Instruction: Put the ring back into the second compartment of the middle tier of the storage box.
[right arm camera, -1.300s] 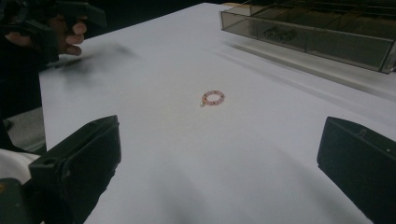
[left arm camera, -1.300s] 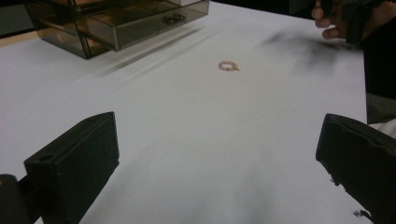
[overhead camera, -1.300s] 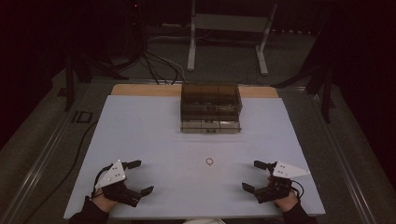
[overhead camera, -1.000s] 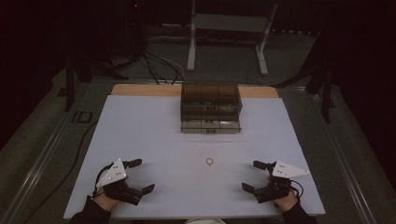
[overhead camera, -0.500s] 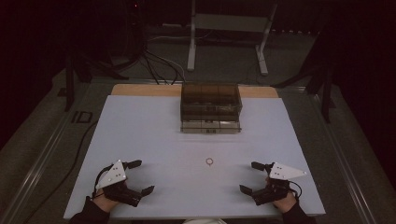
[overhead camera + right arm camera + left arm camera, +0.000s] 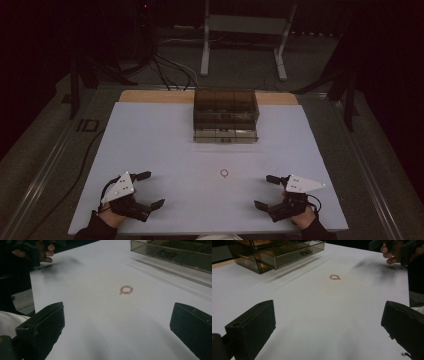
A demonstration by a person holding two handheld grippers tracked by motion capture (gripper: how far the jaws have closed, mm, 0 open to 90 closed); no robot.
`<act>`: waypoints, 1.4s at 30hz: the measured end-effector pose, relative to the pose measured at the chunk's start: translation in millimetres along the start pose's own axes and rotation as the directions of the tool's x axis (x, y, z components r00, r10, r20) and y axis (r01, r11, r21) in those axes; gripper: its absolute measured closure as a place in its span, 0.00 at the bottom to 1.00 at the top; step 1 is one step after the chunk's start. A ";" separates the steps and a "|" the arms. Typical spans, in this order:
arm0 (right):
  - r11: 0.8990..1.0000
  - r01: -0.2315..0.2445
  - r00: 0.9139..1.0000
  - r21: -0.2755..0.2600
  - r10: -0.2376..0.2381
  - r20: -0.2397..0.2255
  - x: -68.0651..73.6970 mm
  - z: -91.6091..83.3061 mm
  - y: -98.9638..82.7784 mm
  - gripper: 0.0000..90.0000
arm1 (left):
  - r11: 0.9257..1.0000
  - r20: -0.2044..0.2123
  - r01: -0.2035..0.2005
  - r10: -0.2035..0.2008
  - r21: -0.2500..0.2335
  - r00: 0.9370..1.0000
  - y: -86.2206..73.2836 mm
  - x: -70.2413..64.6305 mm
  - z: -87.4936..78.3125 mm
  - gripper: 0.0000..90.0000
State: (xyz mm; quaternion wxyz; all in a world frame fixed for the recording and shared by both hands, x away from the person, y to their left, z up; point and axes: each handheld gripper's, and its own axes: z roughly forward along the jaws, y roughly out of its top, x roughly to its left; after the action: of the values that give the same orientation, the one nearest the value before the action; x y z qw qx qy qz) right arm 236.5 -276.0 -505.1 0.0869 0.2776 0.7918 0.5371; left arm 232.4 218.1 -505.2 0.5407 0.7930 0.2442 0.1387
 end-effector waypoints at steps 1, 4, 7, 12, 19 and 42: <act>1.000 0.002 1.000 0.003 -0.002 0.001 0.3 0.0 0.3 0.00 | 1.000 0.000 -0.001 0.001 -0.001 1.000 0.0 0.0 0.1 0.01; 1.000 0.008 1.000 0.007 -0.008 0.008 1.5 -0.9 2.4 0.00 | 1.000 0.002 0.001 -0.001 0.000 1.000 -0.3 0.1 0.2 0.01; 1.000 0.011 1.000 0.000 -0.011 0.009 2.3 -2.9 5.3 0.00 | 1.000 0.005 0.003 -0.003 -0.006 1.000 -0.2 0.2 0.2 0.01; 1.000 0.004 1.000 -0.015 -0.004 0.001 4.3 -6.2 12.5 0.00 | 1.000 0.005 0.003 -0.003 -0.010 1.000 -0.1 0.3 -0.4 0.01; 1.000 0.015 1.000 -0.012 -0.015 0.006 5.9 -8.7 21.0 0.00 | 1.000 0.005 0.003 -0.002 -0.008 1.000 -0.1 0.1 -0.2 0.01; 0.998 0.057 0.998 -0.030 -0.056 0.017 1.3 -4.7 55.7 0.00 | 1.000 0.014 0.011 -0.011 -0.019 1.000 -0.3 1.2 -0.7 0.01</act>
State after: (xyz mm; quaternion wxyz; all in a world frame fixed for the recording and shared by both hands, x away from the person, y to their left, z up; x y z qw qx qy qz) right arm 252.6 -264.1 -452.9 0.1126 0.2578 0.7903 0.5443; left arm 233.0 219.4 -505.3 0.5507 0.7873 0.2436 0.1327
